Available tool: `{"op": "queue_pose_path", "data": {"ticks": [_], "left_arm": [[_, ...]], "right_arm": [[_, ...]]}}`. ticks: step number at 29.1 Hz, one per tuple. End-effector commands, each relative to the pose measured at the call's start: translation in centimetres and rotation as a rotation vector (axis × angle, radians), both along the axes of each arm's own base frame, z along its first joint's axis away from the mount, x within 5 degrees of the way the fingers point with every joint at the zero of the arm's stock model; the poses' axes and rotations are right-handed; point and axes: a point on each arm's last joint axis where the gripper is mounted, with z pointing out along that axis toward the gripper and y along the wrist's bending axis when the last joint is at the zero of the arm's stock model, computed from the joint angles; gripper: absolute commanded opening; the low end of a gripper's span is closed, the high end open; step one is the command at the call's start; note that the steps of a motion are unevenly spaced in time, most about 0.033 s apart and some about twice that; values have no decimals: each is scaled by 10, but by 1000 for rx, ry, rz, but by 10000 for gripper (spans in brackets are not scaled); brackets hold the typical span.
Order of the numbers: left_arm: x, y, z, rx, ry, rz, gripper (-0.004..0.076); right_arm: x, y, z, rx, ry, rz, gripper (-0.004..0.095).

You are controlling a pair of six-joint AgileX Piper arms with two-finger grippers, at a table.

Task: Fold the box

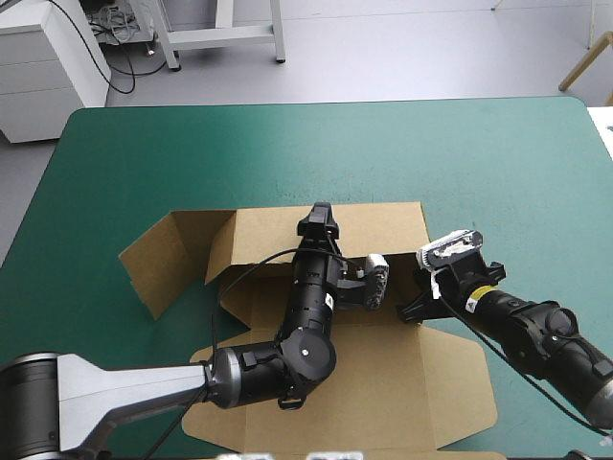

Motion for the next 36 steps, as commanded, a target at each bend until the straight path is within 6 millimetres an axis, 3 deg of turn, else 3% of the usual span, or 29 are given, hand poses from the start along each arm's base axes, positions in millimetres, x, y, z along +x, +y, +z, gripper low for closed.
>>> {"op": "queue_pose_path", "data": {"ticks": [1, 9, 17, 21, 27, 29, 31, 33, 34, 36], "left_arm": [[-4, 4, 24, -48, -90, 14, 591], [-26, -4, 28, -39, -137, -17, 590], [-55, -15, 39, -34, -257, -86, 589], [-60, -17, 39, -35, -259, -105, 587], [-59, -15, 33, -43, -187, -72, 568], [-59, -13, 29, -30, -141, -58, 470], [-56, -11, 24, 17, -93, -47, 300], [-52, -9, 20, 84, -34, -32, 57], [-46, -7, 20, 104, 55, -25, 3], [-39, -7, 25, 88, 151, -21, 2]], "right_arm": [[5, 4, 27, 68, -142, 2, 0], [13, 4, 34, 68, -150, -15, 0], [69, -4, 41, 6, -108, -145, 0], [97, -10, 45, -19, -70, -199, 0], [117, -10, 48, -70, -19, -209, 0], [118, -9, 49, -68, -21, -210, 0], [118, -9, 49, -65, -27, -210, 0], [118, -9, 49, -62, -26, -211, 0], [119, -9, 50, -60, -27, -212, 0], [119, -9, 50, -60, -27, -212, 0]]}}
